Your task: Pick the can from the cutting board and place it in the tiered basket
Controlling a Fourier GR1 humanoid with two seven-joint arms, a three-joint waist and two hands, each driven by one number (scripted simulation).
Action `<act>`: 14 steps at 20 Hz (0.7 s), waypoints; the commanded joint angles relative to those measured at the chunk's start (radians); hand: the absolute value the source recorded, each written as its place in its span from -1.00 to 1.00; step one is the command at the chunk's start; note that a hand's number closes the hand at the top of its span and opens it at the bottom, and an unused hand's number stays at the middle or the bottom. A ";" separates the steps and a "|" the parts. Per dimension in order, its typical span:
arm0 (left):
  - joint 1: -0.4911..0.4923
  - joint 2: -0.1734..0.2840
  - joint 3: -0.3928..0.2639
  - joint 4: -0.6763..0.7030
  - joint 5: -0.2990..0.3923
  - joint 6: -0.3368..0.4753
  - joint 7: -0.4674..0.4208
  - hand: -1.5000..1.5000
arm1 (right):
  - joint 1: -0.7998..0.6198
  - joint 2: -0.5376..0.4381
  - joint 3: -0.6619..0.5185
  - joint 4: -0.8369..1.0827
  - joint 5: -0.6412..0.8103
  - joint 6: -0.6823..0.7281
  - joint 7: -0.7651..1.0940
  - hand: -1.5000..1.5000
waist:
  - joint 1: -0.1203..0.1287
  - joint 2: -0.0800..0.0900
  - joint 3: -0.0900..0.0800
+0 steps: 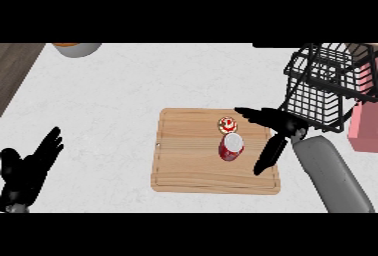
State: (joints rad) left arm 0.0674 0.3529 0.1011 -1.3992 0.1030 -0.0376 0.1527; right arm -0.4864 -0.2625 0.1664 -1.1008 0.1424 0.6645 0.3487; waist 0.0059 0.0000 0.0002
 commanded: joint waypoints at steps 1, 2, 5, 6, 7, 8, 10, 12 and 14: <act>-0.026 0.000 0.033 0.037 -0.005 -0.025 -0.013 0.00 | -0.054 0.085 0.006 0.101 0.072 -0.051 -0.031 -1.00 | 0.002 0.001 0.000; 0.026 -0.016 0.027 -0.015 -0.026 -0.010 -0.009 0.00 | -0.048 0.071 -0.005 0.123 0.098 -0.051 -0.085 -1.00 | 0.003 0.001 0.000; -0.010 -0.025 0.047 -0.029 -0.028 -0.017 0.041 0.00 | 0.052 0.062 -0.023 -0.048 0.064 0.002 0.020 -1.00 | -0.004 -0.001 0.000; -0.035 0.021 0.086 0.118 0.002 -0.096 -0.058 0.00 | 0.057 0.118 0.014 -0.039 0.090 -0.058 0.024 -1.00 | -0.005 0.000 0.000; -0.078 0.009 0.077 0.118 -0.009 -0.084 -0.021 0.00 | 0.018 0.135 0.010 0.040 0.114 -0.065 -0.015 -1.00 | -0.003 0.001 0.000; 0.001 -0.043 0.037 -0.016 -0.049 -0.026 0.003 0.00 | -0.004 0.105 -0.017 0.116 0.141 -0.066 -0.096 -1.00 | 0.002 0.001 0.000; -0.027 -0.040 0.068 0.033 -0.038 -0.049 -0.004 0.00 | -0.031 0.103 -0.042 0.145 0.147 -0.043 -0.094 -1.00 | 0.000 0.001 0.000; -0.030 -0.055 0.057 0.056 -0.082 -0.026 -0.051 0.00 | 0.004 0.142 -0.010 0.133 0.173 -0.076 -0.105 -1.00 | -0.001 0.001 0.000; -0.019 -0.022 0.087 0.021 -0.054 -0.074 0.007 0.00 | 0.058 0.147 -0.005 0.046 0.160 -0.047 -0.068 -1.00 | -0.003 0.000 0.000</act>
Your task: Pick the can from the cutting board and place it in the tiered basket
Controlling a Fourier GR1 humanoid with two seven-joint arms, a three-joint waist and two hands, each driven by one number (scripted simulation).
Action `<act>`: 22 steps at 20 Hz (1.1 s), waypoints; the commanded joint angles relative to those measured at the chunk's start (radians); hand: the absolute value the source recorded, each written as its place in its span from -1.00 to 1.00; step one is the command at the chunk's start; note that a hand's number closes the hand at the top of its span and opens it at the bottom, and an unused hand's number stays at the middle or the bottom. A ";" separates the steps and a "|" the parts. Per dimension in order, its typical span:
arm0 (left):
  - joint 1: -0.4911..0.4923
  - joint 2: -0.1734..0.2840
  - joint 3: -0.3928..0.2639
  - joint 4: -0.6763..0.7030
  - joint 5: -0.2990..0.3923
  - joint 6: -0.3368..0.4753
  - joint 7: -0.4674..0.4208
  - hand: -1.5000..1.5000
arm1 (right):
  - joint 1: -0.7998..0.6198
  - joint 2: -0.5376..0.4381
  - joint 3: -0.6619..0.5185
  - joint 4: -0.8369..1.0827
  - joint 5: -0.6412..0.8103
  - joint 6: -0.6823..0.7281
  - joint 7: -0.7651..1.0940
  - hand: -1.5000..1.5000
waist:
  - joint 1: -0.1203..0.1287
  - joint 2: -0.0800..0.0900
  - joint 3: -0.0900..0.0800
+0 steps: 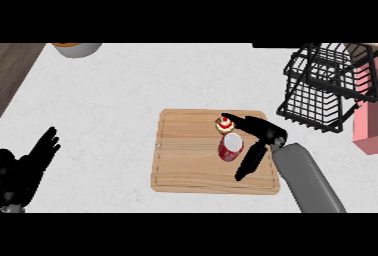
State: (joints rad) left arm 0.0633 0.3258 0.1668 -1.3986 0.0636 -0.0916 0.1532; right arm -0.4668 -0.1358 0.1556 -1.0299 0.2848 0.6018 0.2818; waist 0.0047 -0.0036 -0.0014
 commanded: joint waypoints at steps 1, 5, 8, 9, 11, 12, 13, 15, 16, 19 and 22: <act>-0.026 -0.019 0.003 0.007 -0.012 -0.007 0.015 0.00 | -0.066 0.031 -0.008 0.148 0.052 -0.013 -0.073 -1.00 | 0.003 0.005 0.002; -0.061 0.012 0.042 0.077 -0.003 -0.045 -0.010 0.00 | -0.026 0.061 0.012 0.088 0.053 0.007 -0.024 -1.00 | -0.001 0.004 0.001; -0.003 -0.028 0.017 0.055 -0.040 -0.012 -0.060 0.00 | 0.016 0.024 0.064 0.039 0.103 0.002 -0.190 1.00 | -0.001 0.004 0.001; -0.010 -0.003 0.031 0.058 -0.022 -0.040 -0.041 0.00 | 0.024 0.085 0.060 0.020 0.098 -0.064 -0.190 1.00 | -0.001 0.004 0.001; -0.037 -0.024 0.022 -0.002 -0.024 -0.027 0.045 0.00 | 0.047 0.061 0.023 -0.031 0.083 -0.039 -0.152 1.00 | -0.003 0.003 0.001; -0.011 -0.021 0.020 -0.064 -0.034 -0.021 0.066 0.00 | -0.038 0.075 -0.008 0.075 0.096 -0.067 -0.175 1.00 | 0.002 0.004 0.002; -0.025 -0.044 0.018 0.065 -0.044 -0.024 -0.036 0.00 | 0.026 0.132 0.053 -0.043 0.074 -0.135 -0.096 1.00 | -0.003 0.003 0.001; -0.033 -0.045 0.027 0.005 -0.048 -0.001 0.037 0.00 | 0.092 0.125 0.033 -0.119 0.089 -0.113 -0.088 1.00 | -0.005 0.002 0.001; 0.007 -0.058 0.009 -0.017 -0.070 -0.001 0.010 0.00 | 0.032 0.132 -0.010 -0.051 0.074 -0.124 -0.088 1.00 | -0.001 0.003 0.001; -0.034 -0.046 0.030 0.027 -0.055 -0.031 0.004 0.00 | 0.043 0.098 -0.031 0.016 0.122 -0.188 -0.194 1.00 | 0.000 0.005 0.001; -0.017 -0.036 0.040 0.028 -0.042 -0.034 -0.008 0.00 | 0.003 0.133 0.044 -0.125 0.221 -0.387 0.077 1.00 | 0.002 0.000 -0.001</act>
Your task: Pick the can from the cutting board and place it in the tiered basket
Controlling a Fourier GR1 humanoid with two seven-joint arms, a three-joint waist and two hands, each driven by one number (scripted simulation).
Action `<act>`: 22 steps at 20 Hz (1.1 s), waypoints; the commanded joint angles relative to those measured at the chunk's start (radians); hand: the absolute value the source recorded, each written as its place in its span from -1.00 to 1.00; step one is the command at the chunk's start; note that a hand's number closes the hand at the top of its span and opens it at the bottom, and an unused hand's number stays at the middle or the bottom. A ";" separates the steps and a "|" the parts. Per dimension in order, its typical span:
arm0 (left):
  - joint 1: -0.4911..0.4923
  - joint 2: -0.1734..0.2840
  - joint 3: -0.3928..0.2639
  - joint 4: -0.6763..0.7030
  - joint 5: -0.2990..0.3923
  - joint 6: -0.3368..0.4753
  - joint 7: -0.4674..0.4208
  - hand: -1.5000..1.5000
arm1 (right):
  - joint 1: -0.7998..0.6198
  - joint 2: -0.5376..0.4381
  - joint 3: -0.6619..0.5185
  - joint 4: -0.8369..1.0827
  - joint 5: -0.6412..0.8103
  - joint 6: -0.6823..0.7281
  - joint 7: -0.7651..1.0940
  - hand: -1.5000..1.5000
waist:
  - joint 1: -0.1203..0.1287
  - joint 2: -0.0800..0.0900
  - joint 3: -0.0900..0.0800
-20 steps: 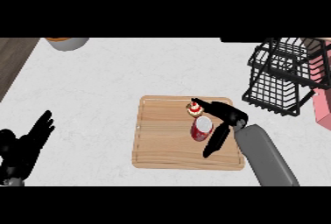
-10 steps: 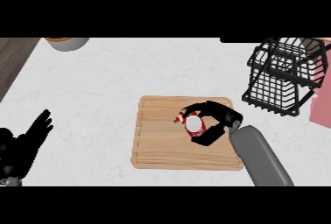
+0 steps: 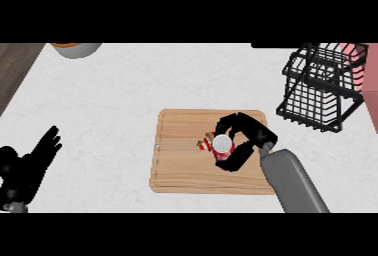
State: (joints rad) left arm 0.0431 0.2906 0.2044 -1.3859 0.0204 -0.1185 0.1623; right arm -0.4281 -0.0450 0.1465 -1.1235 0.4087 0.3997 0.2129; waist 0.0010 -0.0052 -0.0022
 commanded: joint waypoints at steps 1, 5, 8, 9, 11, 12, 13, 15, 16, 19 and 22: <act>-0.003 0.011 0.000 0.030 -0.003 -0.020 -0.027 0.00 | -0.082 0.043 0.081 -0.016 0.151 -0.258 0.224 1.00 | 0.019 0.002 -0.002; -0.026 -0.010 -0.020 0.015 -0.014 0.002 0.005 0.00 | -0.160 0.044 0.184 -0.023 0.363 -0.417 0.483 1.00 | 0.029 -0.010 -0.007; -0.018 -0.015 -0.026 0.022 -0.016 -0.003 -0.001 0.00 | -0.235 0.045 0.274 -0.040 0.455 -0.507 0.695 1.00 | 0.041 -0.010 -0.004; -0.009 -0.015 -0.032 0.034 -0.035 0.002 -0.034 0.00 | -0.267 0.045 0.298 -0.046 0.486 -0.533 0.765 1.00 | 0.043 -0.008 -0.005; -0.002 -0.002 -0.025 0.018 -0.019 -0.015 -0.007 0.00 | -0.329 0.045 0.347 -0.096 0.533 -0.563 0.915 1.00 | 0.046 -0.017 -0.003; -0.041 -0.008 -0.022 0.030 -0.020 -0.001 -0.008 0.00 | -0.356 0.045 0.382 -0.108 0.561 -0.570 0.988 1.00 | 0.032 -0.013 -0.003; -0.006 0.005 -0.013 0.017 -0.008 -0.019 0.000 0.00 | -0.371 0.045 0.411 -0.111 0.620 -0.560 1.053 1.00 | 0.036 -0.017 -0.002; -0.047 -0.014 -0.022 0.046 -0.027 0.011 0.005 0.00 | -0.464 0.045 0.426 -0.134 0.661 -0.557 1.149 1.00 | 0.025 -0.009 -0.002; -0.040 0.000 -0.009 0.040 -0.014 -0.001 0.010 0.00 | -0.480 0.045 0.431 -0.166 0.696 -0.541 1.183 1.00 | 0.017 -0.013 -0.001; -0.050 0.024 0.008 0.063 0.006 -0.035 0.002 0.00 | -0.552 0.045 0.436 -0.162 0.727 -0.501 1.259 1.00 | 0.023 -0.004 -0.001; -0.029 -0.003 -0.021 0.032 -0.030 -0.003 -0.011 0.00 | -0.595 0.044 0.380 -0.151 0.751 -0.512 1.254 1.00 | 0.024 0.001 0.001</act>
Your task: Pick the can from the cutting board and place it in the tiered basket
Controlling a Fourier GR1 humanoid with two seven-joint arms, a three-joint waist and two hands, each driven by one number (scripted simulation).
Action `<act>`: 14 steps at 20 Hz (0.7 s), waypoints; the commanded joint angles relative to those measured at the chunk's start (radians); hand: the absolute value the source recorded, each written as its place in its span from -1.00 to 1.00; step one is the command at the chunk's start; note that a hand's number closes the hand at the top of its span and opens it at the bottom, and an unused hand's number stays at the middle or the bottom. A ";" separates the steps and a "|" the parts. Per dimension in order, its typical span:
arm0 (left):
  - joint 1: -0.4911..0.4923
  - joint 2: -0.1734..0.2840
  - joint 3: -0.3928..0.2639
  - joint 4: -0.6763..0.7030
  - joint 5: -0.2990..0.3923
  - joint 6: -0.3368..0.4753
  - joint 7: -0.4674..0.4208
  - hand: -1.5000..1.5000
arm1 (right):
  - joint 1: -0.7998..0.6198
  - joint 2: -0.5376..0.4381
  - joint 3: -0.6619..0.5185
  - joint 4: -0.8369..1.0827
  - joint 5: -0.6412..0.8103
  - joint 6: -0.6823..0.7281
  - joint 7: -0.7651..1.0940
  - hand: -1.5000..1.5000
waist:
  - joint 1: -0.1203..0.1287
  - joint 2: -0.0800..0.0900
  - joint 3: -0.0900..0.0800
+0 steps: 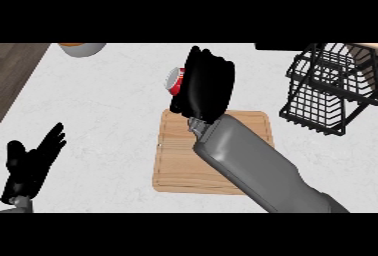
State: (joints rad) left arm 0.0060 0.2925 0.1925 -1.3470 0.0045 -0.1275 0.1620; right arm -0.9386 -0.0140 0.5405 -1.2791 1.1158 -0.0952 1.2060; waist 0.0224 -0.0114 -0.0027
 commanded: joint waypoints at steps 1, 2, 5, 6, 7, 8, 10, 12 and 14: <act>0.026 -0.030 -0.005 0.019 -0.014 0.021 -0.043 0.00 | -0.104 0.013 -0.022 -0.062 0.032 0.040 0.279 1.00 | -0.007 0.003 0.001; 0.008 -0.041 -0.016 0.015 -0.013 0.023 -0.025 0.00 | -0.089 0.013 -0.025 -0.039 0.043 -0.004 0.272 1.00 | -0.007 0.006 0.001; 0.008 -0.014 0.004 -0.031 0.007 0.009 0.008 0.00 | -0.057 0.013 -0.125 -0.063 0.098 -0.004 0.188 1.00 | -0.022 0.005 0.003; 0.053 0.005 0.016 -0.024 0.006 -0.012 -0.044 0.00 | -0.105 0.013 -0.167 -0.017 0.113 -0.006 0.168 1.00 | -0.009 0.007 0.002; 0.059 -0.037 -0.007 -0.043 -0.010 0.025 -0.022 0.00 | -0.090 -0.016 -0.204 -0.038 0.106 -0.003 0.129 1.00 | -0.016 0.007 0.003; 0.051 -0.062 -0.030 -0.043 -0.031 0.046 -0.021 0.00 | -0.103 -0.003 -0.209 -0.057 0.122 0.008 0.117 1.00 | -0.019 0.007 0.003; 0.000 -0.027 -0.001 0.013 -0.011 0.018 -0.021 0.00 | -0.114 0.008 -0.250 0.025 0.153 -0.047 0.076 1.00 | -0.015 0.013 0.002; -0.003 -0.012 0.015 -0.025 0.000 0.018 0.008 0.00 | -0.050 -0.047 -0.299 0.044 0.135 -0.097 -0.040 1.00 | -0.015 0.013 0.003; -0.007 0.006 0.034 0.014 0.010 -0.005 -0.025 0.00 | -0.111 -0.046 -0.350 0.132 0.143 -0.096 -0.074 1.00 | -0.009 0.015 0.002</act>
State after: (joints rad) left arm 0.0151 0.2909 0.2167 -1.3486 0.0134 -0.1278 0.1417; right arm -1.0094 -0.0581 0.2659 -1.2543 1.2386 -0.1252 1.1076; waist 0.0078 -0.0002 -0.0002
